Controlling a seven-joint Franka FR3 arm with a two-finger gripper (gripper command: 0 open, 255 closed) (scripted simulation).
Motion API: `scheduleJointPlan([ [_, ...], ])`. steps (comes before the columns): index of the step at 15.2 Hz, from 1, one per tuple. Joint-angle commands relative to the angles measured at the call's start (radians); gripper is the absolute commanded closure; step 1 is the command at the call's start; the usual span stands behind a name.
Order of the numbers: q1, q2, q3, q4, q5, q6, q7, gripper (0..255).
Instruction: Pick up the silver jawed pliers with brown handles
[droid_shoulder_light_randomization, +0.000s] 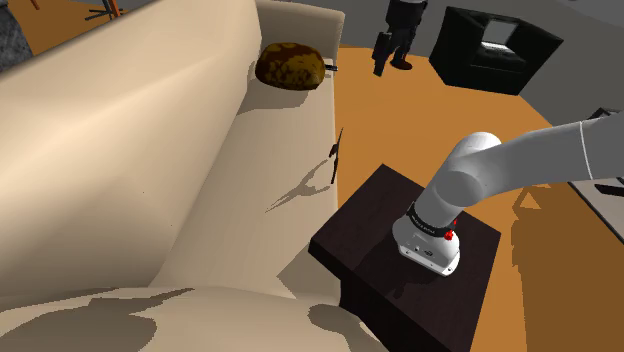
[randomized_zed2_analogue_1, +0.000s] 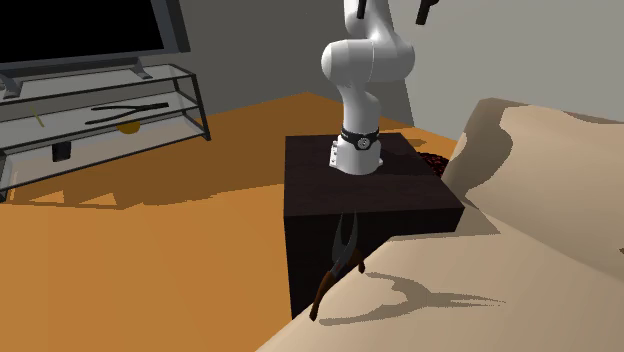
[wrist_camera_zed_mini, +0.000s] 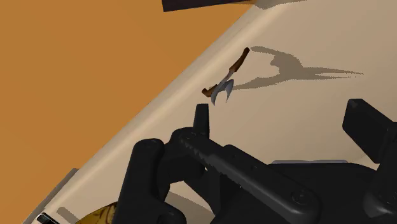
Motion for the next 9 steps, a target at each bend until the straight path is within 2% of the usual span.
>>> scheduleJointPlan([
  [1,0.0,0.0,0.0,0.0,0.0,0.0,0.0,0],
  [9,-0.056,-0.057,0.053,-0.324,-0.011,0.346,0.216,0],
])
